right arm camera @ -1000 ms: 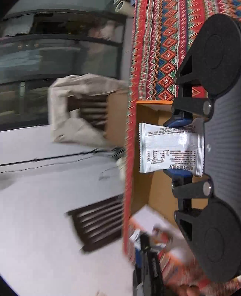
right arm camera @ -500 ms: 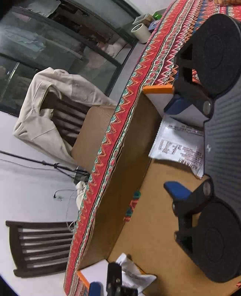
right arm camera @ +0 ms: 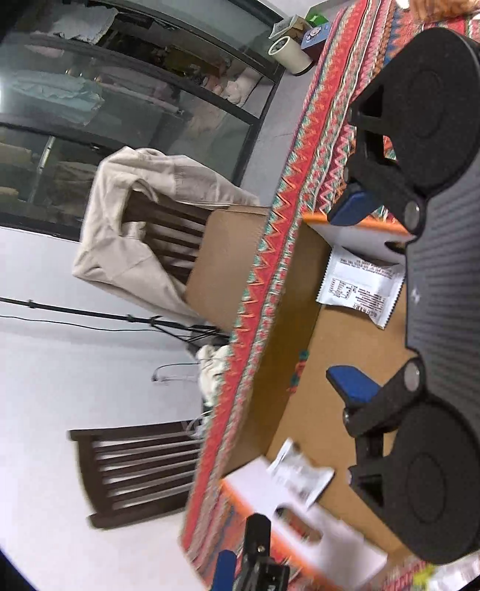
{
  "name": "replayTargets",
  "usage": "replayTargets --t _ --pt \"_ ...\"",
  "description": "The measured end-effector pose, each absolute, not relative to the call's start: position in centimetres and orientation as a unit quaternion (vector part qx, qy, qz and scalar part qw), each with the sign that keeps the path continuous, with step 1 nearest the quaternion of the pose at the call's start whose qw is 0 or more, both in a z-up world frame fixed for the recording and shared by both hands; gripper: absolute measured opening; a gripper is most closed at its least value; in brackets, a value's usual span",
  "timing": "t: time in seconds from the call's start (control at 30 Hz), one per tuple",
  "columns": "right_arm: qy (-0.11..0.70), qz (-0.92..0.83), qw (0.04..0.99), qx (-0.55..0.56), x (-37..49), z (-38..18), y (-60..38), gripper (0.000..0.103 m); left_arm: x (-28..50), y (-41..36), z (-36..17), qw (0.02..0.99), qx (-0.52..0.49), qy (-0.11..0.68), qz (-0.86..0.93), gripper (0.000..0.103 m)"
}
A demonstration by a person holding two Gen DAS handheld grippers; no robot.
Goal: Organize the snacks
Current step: 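Withdraw both grippers from the box back toward the snack pile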
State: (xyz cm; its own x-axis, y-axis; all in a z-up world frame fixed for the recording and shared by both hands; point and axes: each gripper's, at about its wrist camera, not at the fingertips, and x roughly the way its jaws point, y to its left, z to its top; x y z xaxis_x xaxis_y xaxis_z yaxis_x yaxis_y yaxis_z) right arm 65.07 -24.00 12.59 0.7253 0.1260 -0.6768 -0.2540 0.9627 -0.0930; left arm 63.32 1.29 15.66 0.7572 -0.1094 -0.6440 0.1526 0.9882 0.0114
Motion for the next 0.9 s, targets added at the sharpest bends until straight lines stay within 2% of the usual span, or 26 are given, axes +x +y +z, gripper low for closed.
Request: replayTargets --t 0.07,0.17,0.37,0.43,0.47,0.67,0.9 --pt "0.341 0.103 0.930 -0.085 62.6 15.2 -24.5 0.087 59.8 1.7 18.1 0.942 0.028 0.327 -0.074 0.099" --pt "0.318 0.108 0.938 -0.091 58.3 18.7 -25.0 0.091 54.7 1.9 21.0 0.948 0.031 0.306 -0.078 0.101" --pt "0.276 0.123 0.947 -0.113 48.3 23.6 -26.0 0.091 43.3 2.6 24.7 0.964 0.040 0.250 -0.082 0.103" --pt "0.262 0.130 0.950 -0.112 44.6 24.5 -26.5 0.097 39.3 2.7 25.1 0.968 0.041 0.233 -0.086 0.103" --pt "0.253 0.133 0.952 -0.112 42.8 24.8 -26.8 0.103 37.3 2.7 25.1 0.970 0.040 0.225 -0.088 0.103" --pt "0.211 0.166 0.958 -0.103 31.4 24.5 -28.5 0.103 24.5 3.0 23.7 0.979 0.039 0.160 -0.119 0.103" --pt "0.157 0.193 0.966 -0.064 18.3 20.9 -30.8 0.103 12.8 3.4 18.7 0.984 0.045 0.114 -0.128 0.103"
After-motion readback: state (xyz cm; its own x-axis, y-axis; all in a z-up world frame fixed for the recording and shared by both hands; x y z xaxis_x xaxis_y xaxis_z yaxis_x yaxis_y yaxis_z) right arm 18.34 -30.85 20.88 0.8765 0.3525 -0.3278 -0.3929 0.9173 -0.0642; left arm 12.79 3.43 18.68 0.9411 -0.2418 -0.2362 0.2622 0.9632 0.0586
